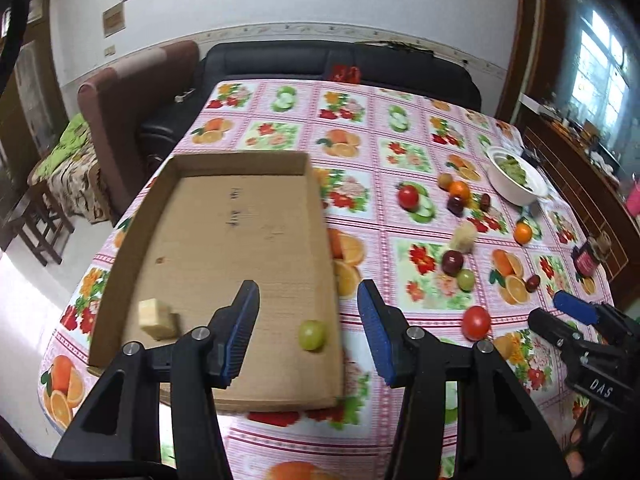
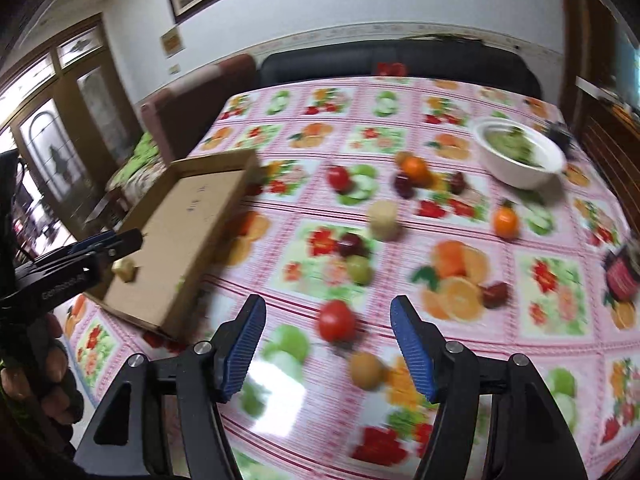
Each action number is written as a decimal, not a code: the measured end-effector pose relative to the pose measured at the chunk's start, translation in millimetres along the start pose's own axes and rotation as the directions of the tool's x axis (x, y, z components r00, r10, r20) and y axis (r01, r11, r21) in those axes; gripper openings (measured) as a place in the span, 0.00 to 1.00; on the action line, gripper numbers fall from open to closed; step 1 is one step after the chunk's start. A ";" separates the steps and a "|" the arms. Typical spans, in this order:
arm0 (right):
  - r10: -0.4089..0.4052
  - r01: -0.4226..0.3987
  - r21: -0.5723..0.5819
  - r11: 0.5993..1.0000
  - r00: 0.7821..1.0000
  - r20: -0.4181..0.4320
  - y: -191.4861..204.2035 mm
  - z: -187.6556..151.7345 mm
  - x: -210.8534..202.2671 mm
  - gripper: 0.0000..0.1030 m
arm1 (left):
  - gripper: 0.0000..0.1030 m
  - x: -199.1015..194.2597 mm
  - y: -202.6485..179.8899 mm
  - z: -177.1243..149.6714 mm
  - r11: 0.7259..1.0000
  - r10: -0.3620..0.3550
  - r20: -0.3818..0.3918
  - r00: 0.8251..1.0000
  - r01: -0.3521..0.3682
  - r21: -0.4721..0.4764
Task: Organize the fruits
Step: 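Open the left tool dropping the cube while the right tool releases the grape into the box, then grasp a red tomato with the left tool while the right tool grasps a red date, then carry the tomato and date in both tools over the cardboard box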
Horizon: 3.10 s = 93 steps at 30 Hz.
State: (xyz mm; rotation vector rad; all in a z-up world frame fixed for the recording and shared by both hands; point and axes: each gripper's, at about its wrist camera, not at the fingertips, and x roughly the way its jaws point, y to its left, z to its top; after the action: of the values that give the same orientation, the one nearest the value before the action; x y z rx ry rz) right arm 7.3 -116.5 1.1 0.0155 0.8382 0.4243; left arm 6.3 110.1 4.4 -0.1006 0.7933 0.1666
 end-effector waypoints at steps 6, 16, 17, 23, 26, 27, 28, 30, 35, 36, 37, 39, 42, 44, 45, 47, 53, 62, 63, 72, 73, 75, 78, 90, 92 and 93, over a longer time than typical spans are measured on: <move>-0.072 0.072 0.059 0.996 0.997 0.006 -38.3 -10.9 -16.0 0.65 | 0.53 -0.6 -34.2 -1.3 0.998 -0.036 -0.006 0.999 0.036 0.044; -0.120 0.117 0.112 0.987 0.993 0.015 -73.3 -24.7 -32.9 0.65 | 0.53 0.7 -58.3 -10.4 0.993 -0.083 -0.037 0.996 0.086 0.085; -0.121 0.119 0.116 0.986 0.992 0.017 -75.3 -25.8 -33.7 0.65 | 0.53 2.0 -60.7 -12.4 0.992 -0.091 -0.046 0.995 0.094 0.087; -0.131 0.128 0.118 0.985 0.991 0.013 -80.0 -31.0 -32.6 0.65 | 0.53 8.3 -79.2 -21.6 0.985 -0.114 -0.077 0.990 0.123 0.118; -0.131 0.129 0.117 0.985 0.991 0.014 -81.5 -32.5 -32.6 0.65 | 0.53 13.9 -90.6 -24.9 0.981 -0.132 -0.096 0.987 0.144 0.128; -0.133 0.130 0.117 0.985 0.991 0.017 -81.9 -32.5 -32.6 0.65 | 0.53 16.1 -93.6 -25.4 0.980 -0.141 -0.102 0.985 0.153 0.128; -0.133 0.130 0.117 0.984 0.991 0.018 -82.5 -32.1 -31.8 0.65 | 0.53 19.0 -97.2 -25.6 0.978 -0.151 -0.110 0.982 0.165 0.128; -0.134 0.131 0.116 0.985 0.991 0.023 -84.1 -30.6 -28.5 0.65 | 0.53 24.6 -104.0 -24.8 0.974 -0.172 -0.119 0.978 0.187 0.125; -0.134 0.132 0.123 0.984 0.991 0.009 -92.4 -24.0 -11.3 0.64 | 0.53 37.6 -117.0 -17.5 0.967 -0.199 -0.136 0.970 0.218 0.136; -0.136 0.134 0.122 0.983 0.991 0.007 -94.2 -22.3 -7.0 0.64 | 0.53 41.0 -119.8 -16.6 0.966 -0.199 -0.141 0.970 0.218 0.139; -0.137 0.136 0.121 0.983 0.991 0.004 -95.5 -20.7 -3.0 0.64 | 0.53 45.0 -122.8 -15.9 0.964 -0.207 -0.151 0.967 0.228 0.139; -0.139 0.138 0.117 0.984 0.990 0.001 -98.5 -18.0 3.9 0.64 | 0.53 53.3 -126.3 -15.7 0.959 -0.224 -0.178 0.958 0.249 0.135; -0.140 0.140 0.119 0.983 0.990 -0.014 -103.2 -13.7 15.6 0.64 | 0.53 63.1 -133.2 -18.3 0.951 -0.247 -0.210 0.946 0.278 0.132; -0.141 0.143 0.120 0.983 0.990 -0.024 -106.0 -11.7 22.6 0.64 | 0.53 69.3 -137.1 -20.4 0.949 -0.247 -0.225 0.943 0.282 0.140; -0.139 0.141 0.120 0.983 0.990 -0.027 -107.1 -10.5 25.6 0.64 | 0.53 73.4 -138.4 -21.1 0.949 -0.244 -0.233 0.941 0.281 0.140; -0.141 0.144 0.119 0.982 0.990 -0.033 -110.1 -7.7 32.5 0.64 | 0.53 80.9 -138.9 -22.0 0.949 -0.243 -0.250 0.937 0.283 0.138; -0.157 0.163 0.111 0.980 0.986 -0.062 -115.7 -1.2 50.9 0.54 | 0.53 90.9 -137.5 -27.9 0.945 -0.233 -0.253 0.939 0.280 0.168; -0.179 0.187 0.074 0.979 0.978 -0.108 -113.8 -1.5 69.4 0.31 | 0.30 94.1 -130.2 -24.7 0.939 -0.248 -0.233 0.940 0.293 0.183; -0.176 0.184 0.078 0.980 0.979 -0.107 -113.8 -1.4 68.4 0.31 | 0.30 93.6 -129.1 -24.4 0.939 -0.246 -0.233 0.941 0.290 0.183; -0.098 0.101 0.075 0.992 0.994 -0.049 -88.6 5.8 41.9 0.31 | 0.30 57.8 -103.0 -6.7 0.955 -0.216 -0.142 0.966 0.239 0.174; -0.088 0.091 0.068 0.994 0.995 -0.041 -83.2 7.7 39.1 0.31 | 0.30 54.5 -98.3 -4.8 0.958 -0.211 -0.130 0.969 0.232 0.170; -0.071 0.073 0.051 0.996 0.997 -0.029 -71.6 11.7 35.2 0.31 | 0.30 48.0 -84.9 -0.7 0.964 -0.204 -0.112 0.972 0.220 0.151; -0.037 0.038 0.031 0.999 0.999 -0.018 -53.1 16.9 32.3 0.31 | 0.30 41.1 -68.1 2.2 0.971 -0.189 -0.092 0.978 0.200 0.130; 0.091 -0.092 -0.053 0.994 0.996 -0.018 15.3 33.1 35.9 0.30 | 0.31 28.7 4.9 9.7 0.994 -0.103 -0.043 0.994 0.104 0.017; 0.121 -0.122 -0.066 0.990 0.992 -0.018 27.7 36.7 38.7 0.30 | 0.31 28.1 19.7 11.8 0.997 -0.080 -0.035 0.996 0.080 0.000; 0.133 -0.134 -0.073 0.988 0.991 -0.022 34.5 38.8 41.0 0.30 | 0.31 27.9 28.2 12.7 0.997 -0.074 -0.028 0.997 0.073 -0.014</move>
State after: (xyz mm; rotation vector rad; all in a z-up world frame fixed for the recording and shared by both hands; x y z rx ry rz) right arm 47.3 -63.8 4.1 -0.0006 0.8407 0.5819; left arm 29.2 142.8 -7.5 -0.1448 0.8160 0.1008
